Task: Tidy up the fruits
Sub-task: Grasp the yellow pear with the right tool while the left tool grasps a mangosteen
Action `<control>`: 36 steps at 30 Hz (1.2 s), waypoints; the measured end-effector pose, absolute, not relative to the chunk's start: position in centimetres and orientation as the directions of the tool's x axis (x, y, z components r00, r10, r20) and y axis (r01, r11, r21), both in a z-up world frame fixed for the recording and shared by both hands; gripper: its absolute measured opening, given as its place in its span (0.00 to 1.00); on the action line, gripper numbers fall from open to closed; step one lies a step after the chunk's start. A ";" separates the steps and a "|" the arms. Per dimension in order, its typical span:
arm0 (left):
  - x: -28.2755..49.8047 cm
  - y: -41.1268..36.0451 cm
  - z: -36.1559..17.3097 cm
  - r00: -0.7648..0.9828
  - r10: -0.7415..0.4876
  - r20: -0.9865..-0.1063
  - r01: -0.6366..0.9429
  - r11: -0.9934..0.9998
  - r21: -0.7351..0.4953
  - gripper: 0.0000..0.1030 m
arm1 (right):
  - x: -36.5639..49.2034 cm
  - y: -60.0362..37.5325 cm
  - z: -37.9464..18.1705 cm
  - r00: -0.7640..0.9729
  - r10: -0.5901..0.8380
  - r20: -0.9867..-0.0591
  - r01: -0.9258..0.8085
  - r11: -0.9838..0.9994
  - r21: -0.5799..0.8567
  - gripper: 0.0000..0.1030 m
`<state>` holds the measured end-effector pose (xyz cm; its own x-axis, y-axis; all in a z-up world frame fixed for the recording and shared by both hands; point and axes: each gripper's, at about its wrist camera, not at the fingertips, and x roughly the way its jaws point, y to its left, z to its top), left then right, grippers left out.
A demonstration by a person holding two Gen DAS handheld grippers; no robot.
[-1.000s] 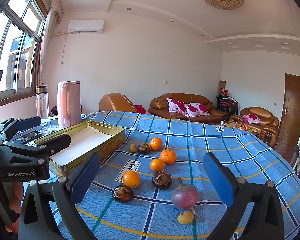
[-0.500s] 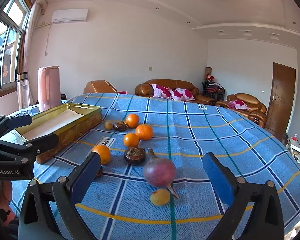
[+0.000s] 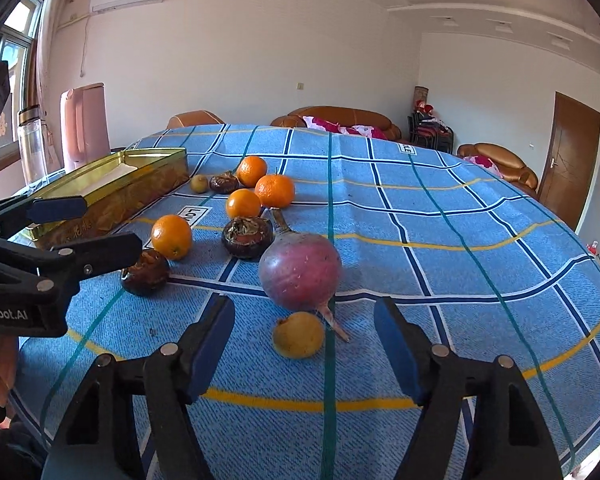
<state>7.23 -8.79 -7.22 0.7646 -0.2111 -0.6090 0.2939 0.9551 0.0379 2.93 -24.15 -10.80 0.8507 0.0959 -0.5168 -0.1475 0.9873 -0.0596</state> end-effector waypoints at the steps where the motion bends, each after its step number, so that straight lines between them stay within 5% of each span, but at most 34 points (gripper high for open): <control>1: 7.4 -9.0 -7.4 0.755 -0.212 -0.621 0.300 0.953 0.040 0.86 | 3.2 -24.2 -10.9 0.843 0.096 -0.529 -0.147 0.987 -0.056 0.60; 8: 8.7 -9.3 -8.5 0.679 -0.248 -0.691 0.352 0.936 0.009 0.69 | 4.2 -24.0 -11.5 0.796 0.097 -0.597 -0.162 0.985 -0.055 0.38; 14: 9.4 -9.0 -9.2 0.622 -0.283 -0.730 0.366 0.929 -0.049 0.55 | 4.4 -23.9 -11.6 0.784 0.110 -0.610 -0.179 0.982 -0.053 0.32; 16: 9.4 -9.0 -9.4 0.609 -0.293 -0.737 0.375 0.925 -0.058 0.41 | 4.4 -23.8 -11.7 0.785 0.120 -0.608 -0.189 0.981 -0.051 0.28; 36: 7.5 -8.2 -8.0 0.711 -0.331 -0.621 0.387 0.921 -0.048 0.40 | 2.9 -24.1 -11.0 0.848 0.190 -0.494 -0.230 0.973 -0.021 0.28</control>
